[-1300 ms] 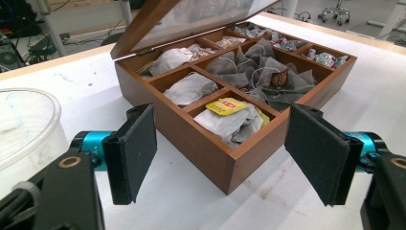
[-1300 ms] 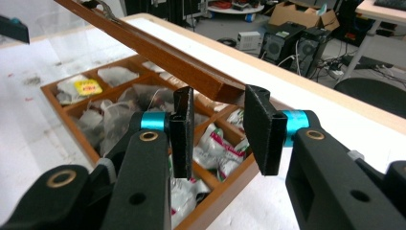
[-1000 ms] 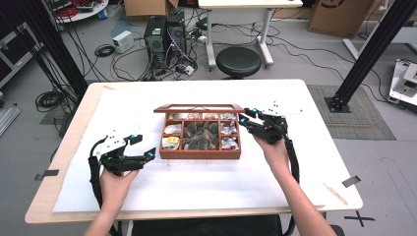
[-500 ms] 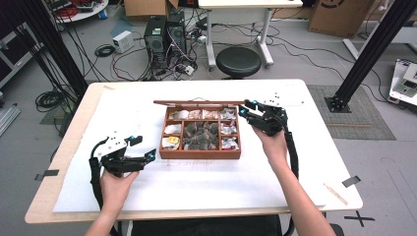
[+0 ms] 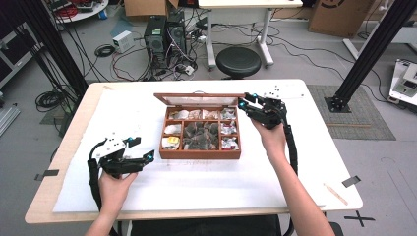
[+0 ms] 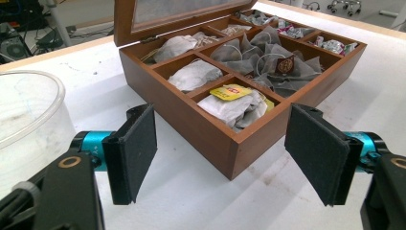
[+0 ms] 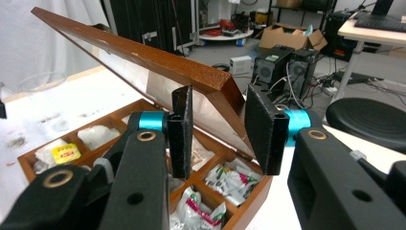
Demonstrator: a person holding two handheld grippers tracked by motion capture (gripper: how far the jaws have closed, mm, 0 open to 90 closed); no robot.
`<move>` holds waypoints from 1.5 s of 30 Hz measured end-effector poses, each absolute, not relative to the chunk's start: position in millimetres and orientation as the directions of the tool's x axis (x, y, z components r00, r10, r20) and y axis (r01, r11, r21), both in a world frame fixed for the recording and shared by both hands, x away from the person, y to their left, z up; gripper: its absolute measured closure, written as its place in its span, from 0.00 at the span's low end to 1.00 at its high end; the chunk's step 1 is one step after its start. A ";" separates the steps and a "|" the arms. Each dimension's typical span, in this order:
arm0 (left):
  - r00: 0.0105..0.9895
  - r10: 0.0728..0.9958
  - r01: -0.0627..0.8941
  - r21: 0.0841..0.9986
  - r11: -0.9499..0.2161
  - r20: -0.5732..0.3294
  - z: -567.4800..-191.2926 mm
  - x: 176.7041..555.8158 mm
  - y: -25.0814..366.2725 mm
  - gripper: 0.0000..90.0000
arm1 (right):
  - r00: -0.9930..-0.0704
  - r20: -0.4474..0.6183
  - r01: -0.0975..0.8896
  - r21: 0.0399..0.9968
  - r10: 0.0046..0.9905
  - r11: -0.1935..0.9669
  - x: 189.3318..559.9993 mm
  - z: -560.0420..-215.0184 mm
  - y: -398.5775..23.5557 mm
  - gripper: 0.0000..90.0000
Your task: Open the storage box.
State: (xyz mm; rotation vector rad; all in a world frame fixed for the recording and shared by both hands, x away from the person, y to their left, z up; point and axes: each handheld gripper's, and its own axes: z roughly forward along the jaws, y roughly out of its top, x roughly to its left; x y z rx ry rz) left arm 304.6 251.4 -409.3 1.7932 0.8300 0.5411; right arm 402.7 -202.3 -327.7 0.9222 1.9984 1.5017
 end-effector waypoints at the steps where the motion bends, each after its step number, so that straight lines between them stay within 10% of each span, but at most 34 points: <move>1: 0.660 0.751 0.285 0.933 -0.222 -0.022 -409.3 304.5 251.9 0.29 | -0.663 0.027 0.229 0.959 0.748 0.168 403.8 -327.9 -202.5 0.71; 45: 0.639 0.768 0.319 0.922 -0.219 -0.039 -413.8 297.3 258.4 0.29 | -0.667 0.121 0.251 0.965 0.735 0.070 442.5 -315.8 -202.4 0.64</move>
